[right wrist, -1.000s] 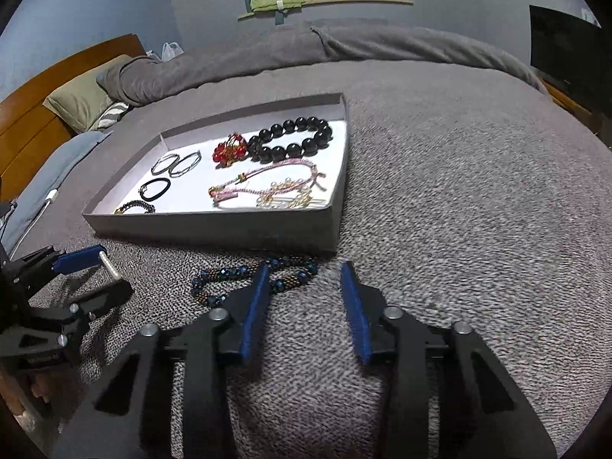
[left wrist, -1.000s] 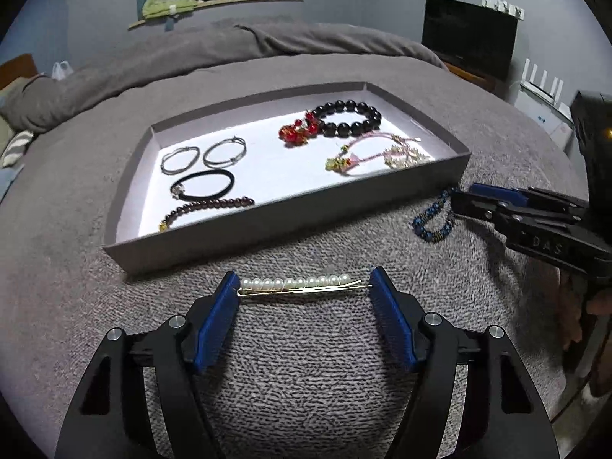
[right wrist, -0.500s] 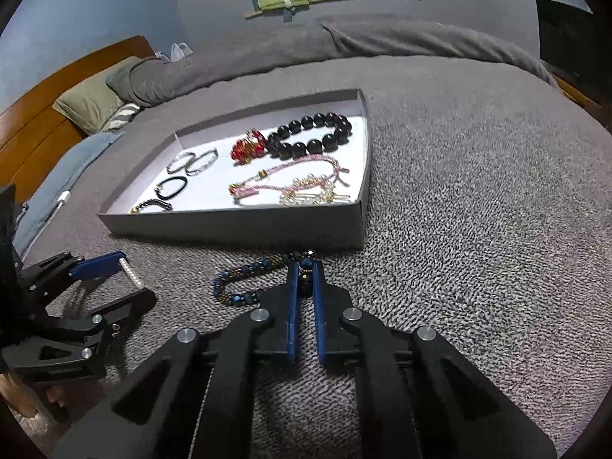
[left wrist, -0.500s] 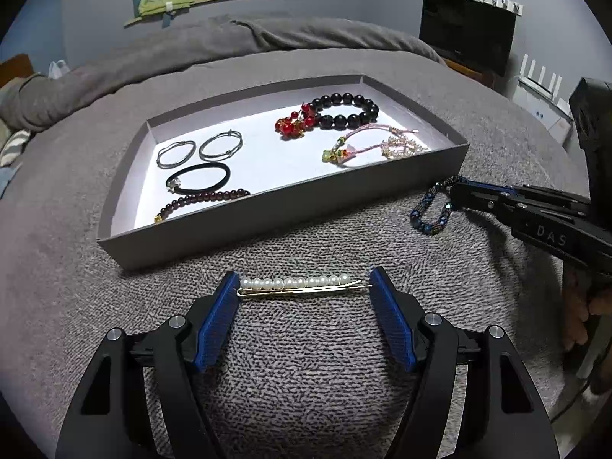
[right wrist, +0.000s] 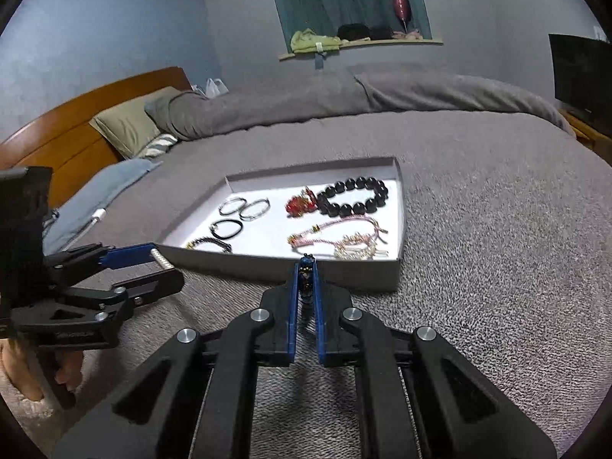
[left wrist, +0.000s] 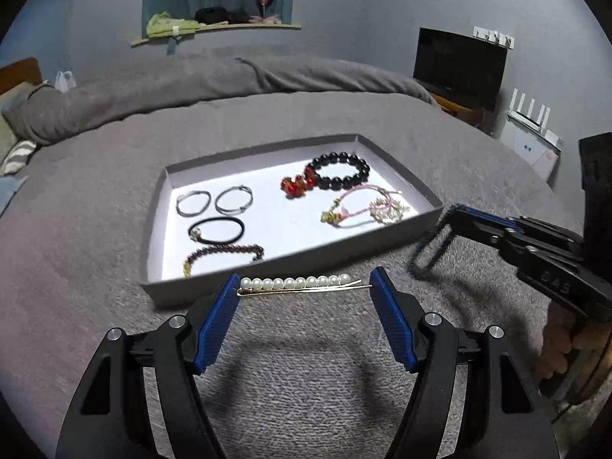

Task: Organize jewelry
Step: 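Carry the pearl pin and blue bracelet with both tools into the box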

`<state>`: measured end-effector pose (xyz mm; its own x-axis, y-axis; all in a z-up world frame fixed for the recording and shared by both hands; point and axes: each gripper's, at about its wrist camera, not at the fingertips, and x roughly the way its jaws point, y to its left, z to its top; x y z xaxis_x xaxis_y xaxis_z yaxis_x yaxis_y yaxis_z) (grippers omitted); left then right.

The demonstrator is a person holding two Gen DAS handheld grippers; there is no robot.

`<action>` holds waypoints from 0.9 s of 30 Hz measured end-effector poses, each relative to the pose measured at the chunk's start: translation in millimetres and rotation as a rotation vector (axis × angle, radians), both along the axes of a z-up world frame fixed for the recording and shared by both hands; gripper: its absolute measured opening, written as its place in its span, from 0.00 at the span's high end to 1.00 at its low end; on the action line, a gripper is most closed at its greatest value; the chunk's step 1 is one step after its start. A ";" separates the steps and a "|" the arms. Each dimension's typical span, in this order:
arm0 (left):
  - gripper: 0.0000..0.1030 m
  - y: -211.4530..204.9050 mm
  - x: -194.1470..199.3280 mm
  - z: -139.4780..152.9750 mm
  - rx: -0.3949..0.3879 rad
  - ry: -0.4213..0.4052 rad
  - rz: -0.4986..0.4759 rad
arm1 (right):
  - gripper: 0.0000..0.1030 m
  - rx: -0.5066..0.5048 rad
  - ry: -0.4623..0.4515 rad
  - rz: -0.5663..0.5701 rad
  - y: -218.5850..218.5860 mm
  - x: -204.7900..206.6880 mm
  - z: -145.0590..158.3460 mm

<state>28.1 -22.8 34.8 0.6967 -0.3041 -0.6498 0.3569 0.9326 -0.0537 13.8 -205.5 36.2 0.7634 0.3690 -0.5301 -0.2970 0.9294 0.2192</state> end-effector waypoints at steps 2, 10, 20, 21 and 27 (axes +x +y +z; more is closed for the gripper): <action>0.31 2.6 5.3 4.5 -0.003 -0.007 0.011 | 0.93 0.010 -0.024 0.000 1.2 0.4 10.7; 0.31 2.3 51.5 7.5 0.010 0.009 0.031 | 0.93 0.045 -0.120 -0.020 12.5 38.2 53.2; 0.31 -0.2 89.1 -18.3 0.022 0.097 0.005 | 0.93 0.056 -0.030 -0.004 34.3 112.2 30.3; 0.31 -3.4 92.7 -19.9 0.035 0.097 -0.003 | 0.93 0.054 -0.020 0.001 37.4 116.4 27.3; 0.31 -19.4 110.1 -30.6 0.062 0.118 -0.053 | 0.93 0.055 0.046 0.030 37.8 135.0 7.7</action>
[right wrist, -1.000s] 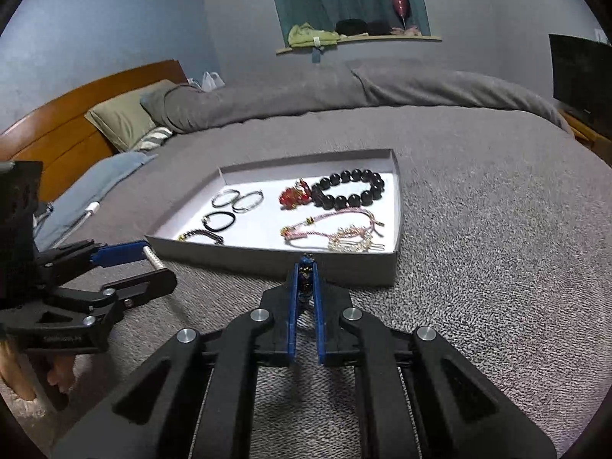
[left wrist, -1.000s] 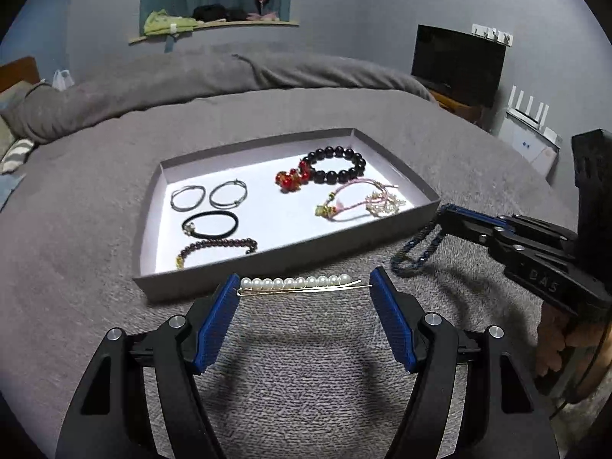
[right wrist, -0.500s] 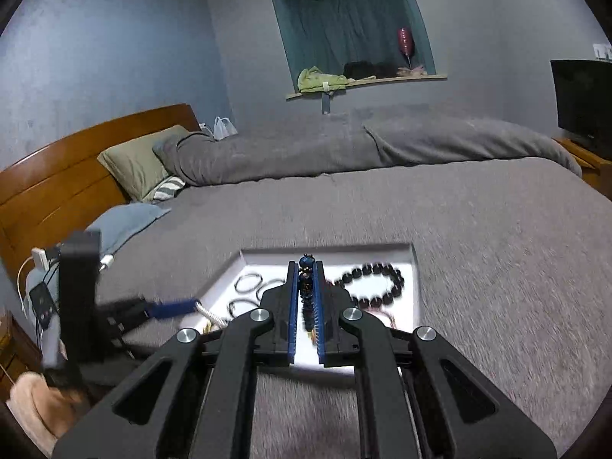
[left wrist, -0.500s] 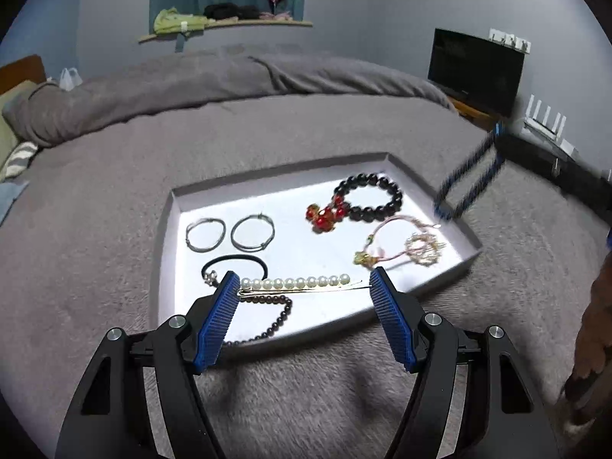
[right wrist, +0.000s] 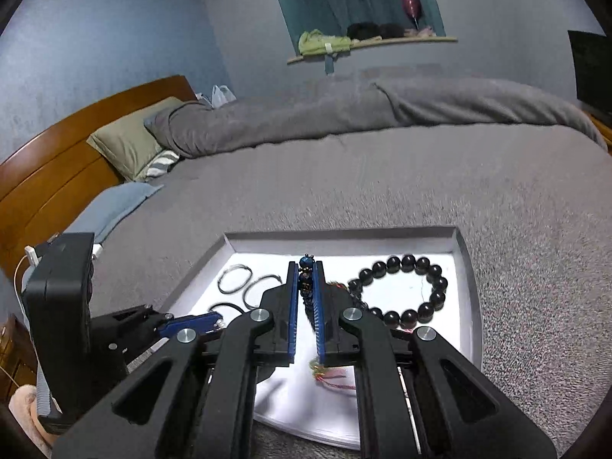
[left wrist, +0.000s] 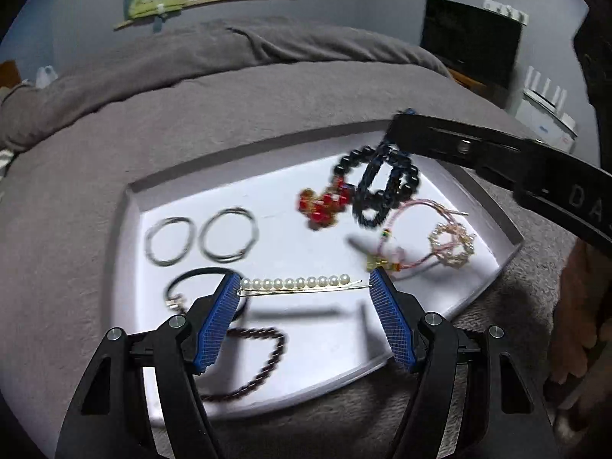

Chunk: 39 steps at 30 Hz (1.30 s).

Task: Organize jewelry
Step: 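Carry the pearl pin and blue bracelet with both tools into the box, then open both tools to release the items onto the box floor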

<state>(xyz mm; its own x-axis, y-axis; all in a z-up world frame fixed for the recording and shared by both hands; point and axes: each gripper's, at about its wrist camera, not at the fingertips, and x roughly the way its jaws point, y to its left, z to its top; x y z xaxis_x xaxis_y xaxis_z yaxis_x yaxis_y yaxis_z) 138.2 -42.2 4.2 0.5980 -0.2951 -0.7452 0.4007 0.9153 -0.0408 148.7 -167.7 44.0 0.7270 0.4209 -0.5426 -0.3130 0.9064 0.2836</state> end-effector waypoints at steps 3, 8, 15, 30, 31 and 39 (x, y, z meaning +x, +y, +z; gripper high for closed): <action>0.31 -3.7 4.1 -5.8 -0.011 0.021 -0.017 | 0.93 0.005 0.027 0.020 4.5 6.7 -6.0; 0.31 2.2 7.8 -9.9 -0.059 0.058 -0.008 | 0.93 0.031 0.045 0.064 16.4 12.3 -10.0; 0.31 1.6 15.8 -15.3 -0.077 0.098 0.019 | 0.93 -0.025 0.110 0.049 22.8 20.5 -24.7; 0.29 0.9 18.7 -17.6 -0.050 0.087 0.029 | 0.93 -0.022 0.193 0.021 14.4 23.7 -38.2; 0.29 0.9 18.6 -17.8 -0.050 0.086 0.030 | 0.93 -0.025 0.198 0.020 14.1 23.9 -39.1; 0.29 1.3 19.2 -18.6 -0.044 0.081 0.040 | 0.91 -0.016 0.190 0.002 9.3 24.1 -37.5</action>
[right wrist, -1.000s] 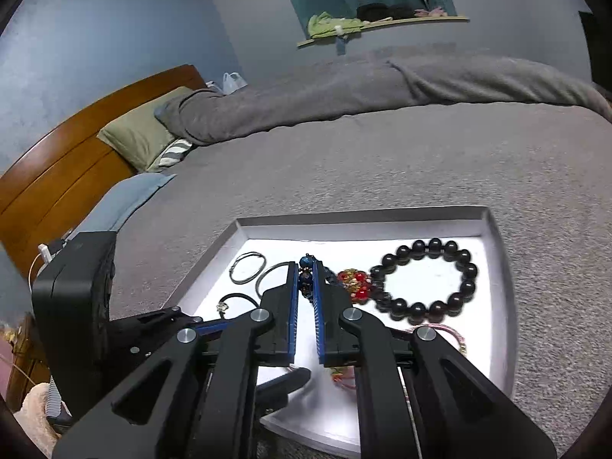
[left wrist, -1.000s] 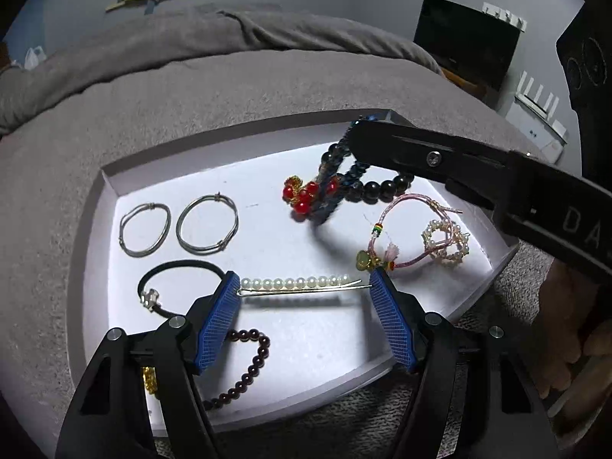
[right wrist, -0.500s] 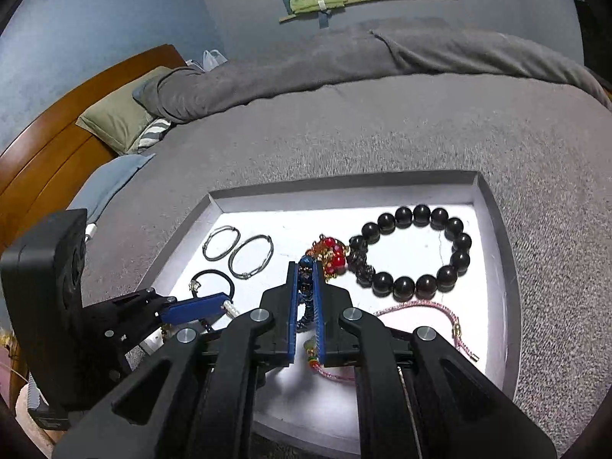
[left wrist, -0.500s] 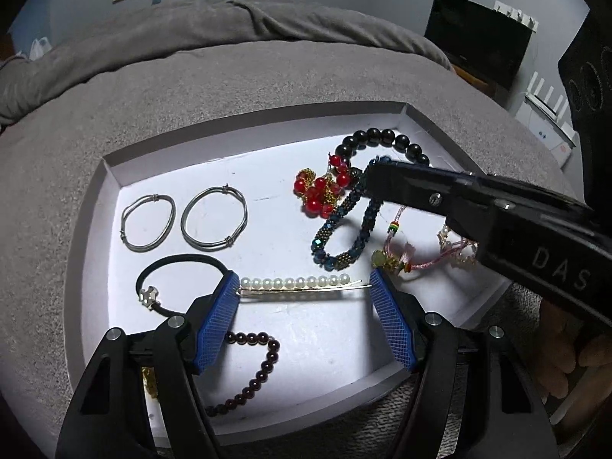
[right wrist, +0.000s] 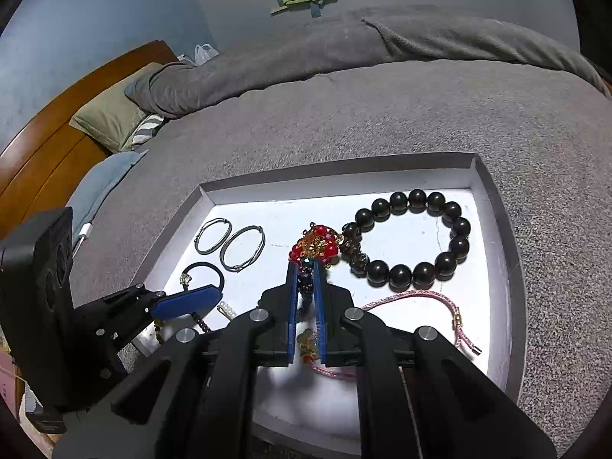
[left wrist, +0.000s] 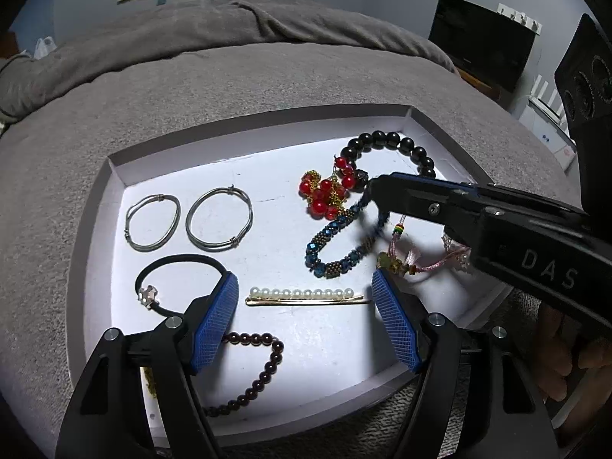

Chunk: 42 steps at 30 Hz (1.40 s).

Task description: Organize jewelry

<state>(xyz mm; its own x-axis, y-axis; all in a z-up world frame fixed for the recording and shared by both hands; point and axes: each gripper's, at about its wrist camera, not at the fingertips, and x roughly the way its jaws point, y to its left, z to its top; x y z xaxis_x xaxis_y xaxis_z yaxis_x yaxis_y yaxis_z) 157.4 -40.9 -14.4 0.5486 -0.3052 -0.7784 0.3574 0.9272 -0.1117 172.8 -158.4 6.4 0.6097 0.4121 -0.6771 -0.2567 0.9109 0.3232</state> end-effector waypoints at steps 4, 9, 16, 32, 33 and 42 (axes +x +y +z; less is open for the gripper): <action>0.28 0.4 0.4 0.2 0.001 -0.001 0.005 | 0.72 0.015 -0.017 -0.024 -6.0 -2.1 4.1; 0.28 1.3 -0.5 1.2 0.000 -0.003 0.008 | 0.63 0.007 -0.038 -0.049 -10.8 -4.5 9.6; 0.24 1.0 -8.7 13.2 0.026 -0.073 0.027 | 0.33 0.038 -0.075 -0.107 -28.2 -11.1 23.0; 0.08 29.7 -72.6 46.4 0.063 -0.173 0.176 | 0.05 0.042 -0.145 -0.163 -52.5 -81.0 61.8; 0.07 30.4 -76.4 46.7 0.064 -0.174 0.183 | 0.05 0.016 -0.151 -0.162 -51.2 -87.6 60.5; 0.07 39.8 -111.9 30.5 0.084 -0.157 0.204 | 0.05 -0.109 -0.141 -0.137 -49.7 -127.9 28.0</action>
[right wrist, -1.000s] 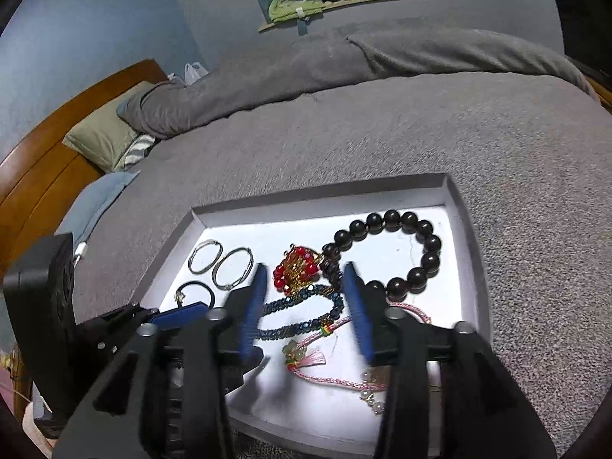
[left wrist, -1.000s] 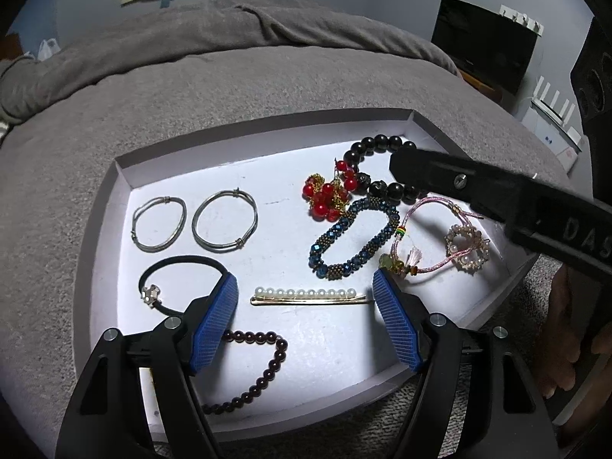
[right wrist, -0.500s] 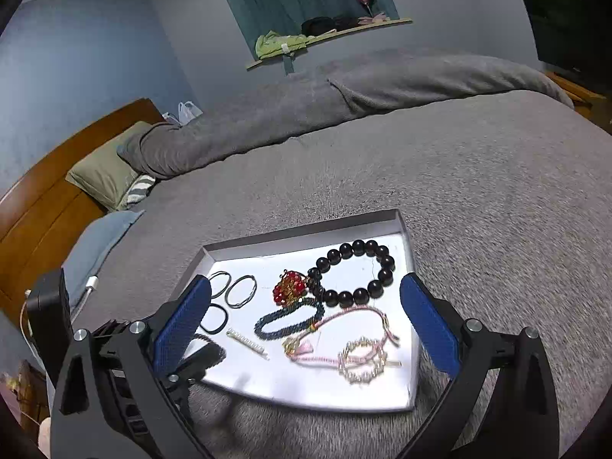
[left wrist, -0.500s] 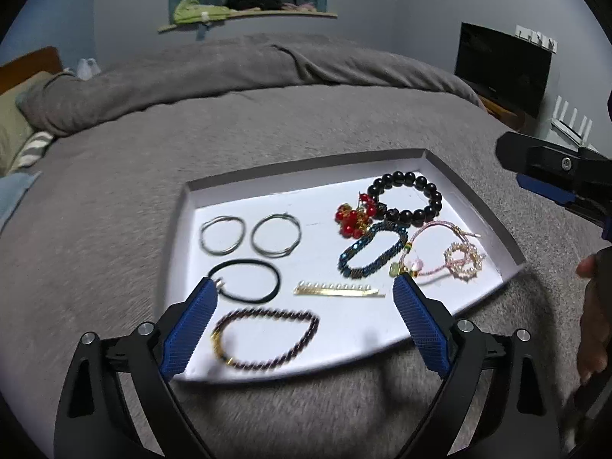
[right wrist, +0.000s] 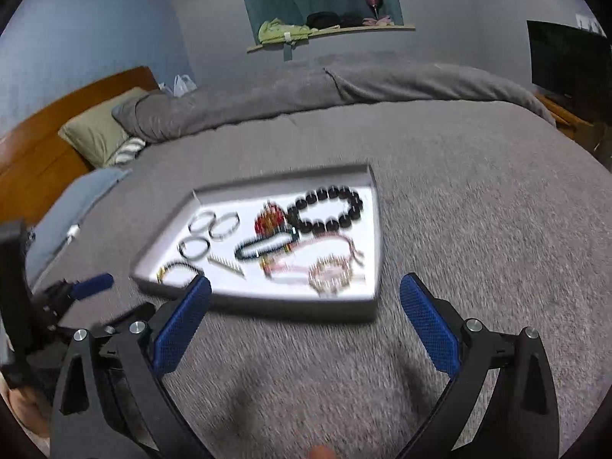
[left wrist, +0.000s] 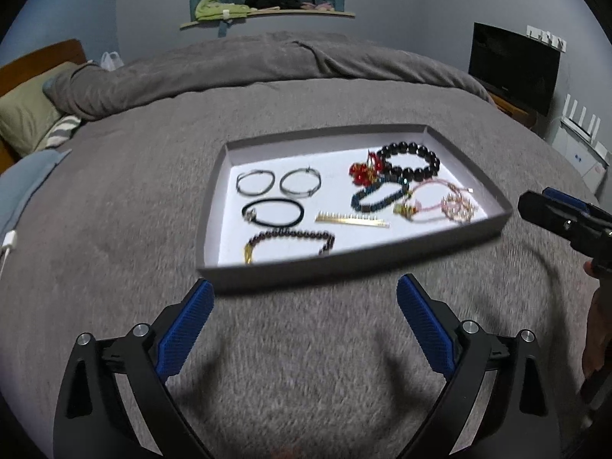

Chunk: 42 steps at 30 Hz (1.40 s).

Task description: Organize jewelry

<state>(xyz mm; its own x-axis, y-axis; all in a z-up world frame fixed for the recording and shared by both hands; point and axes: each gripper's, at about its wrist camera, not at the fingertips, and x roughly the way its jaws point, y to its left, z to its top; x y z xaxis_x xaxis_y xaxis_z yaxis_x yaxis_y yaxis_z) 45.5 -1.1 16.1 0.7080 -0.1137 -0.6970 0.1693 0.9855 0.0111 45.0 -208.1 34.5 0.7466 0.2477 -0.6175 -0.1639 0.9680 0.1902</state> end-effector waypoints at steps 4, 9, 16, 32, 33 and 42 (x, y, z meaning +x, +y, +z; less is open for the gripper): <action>0.07 1.3 -0.1 -5.0 0.010 -0.001 0.005 | 0.05 -0.038 0.024 0.004 4.2 0.1 -16.7; 0.07 0.9 3.3 -9.9 0.034 -0.003 0.024 | 0.05 -0.063 0.030 0.008 9.6 0.4 -23.8; 0.07 1.9 4.6 -14.3 0.050 -0.002 0.034 | 0.05 -0.093 0.020 0.008 9.4 -0.6 -26.3; 0.07 1.7 3.9 -14.4 0.041 -0.001 0.026 | 0.05 -0.094 0.021 0.008 11.9 0.1 -27.4; 0.07 2.0 4.0 -14.4 0.041 -0.001 0.026 | 0.05 -0.094 0.022 0.007 12.1 0.0 -27.6; 0.07 2.1 4.6 -14.9 0.040 0.000 0.029 | 0.05 -0.092 0.024 0.007 12.0 0.5 -28.0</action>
<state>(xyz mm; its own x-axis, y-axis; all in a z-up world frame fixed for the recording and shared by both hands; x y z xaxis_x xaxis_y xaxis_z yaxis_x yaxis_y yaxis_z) 50.1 1.0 1.2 0.7105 -0.0652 -0.7006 0.1405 0.9888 0.0504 45.4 -196.2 6.5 0.7297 0.1944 -0.6555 -0.1676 0.9803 0.1041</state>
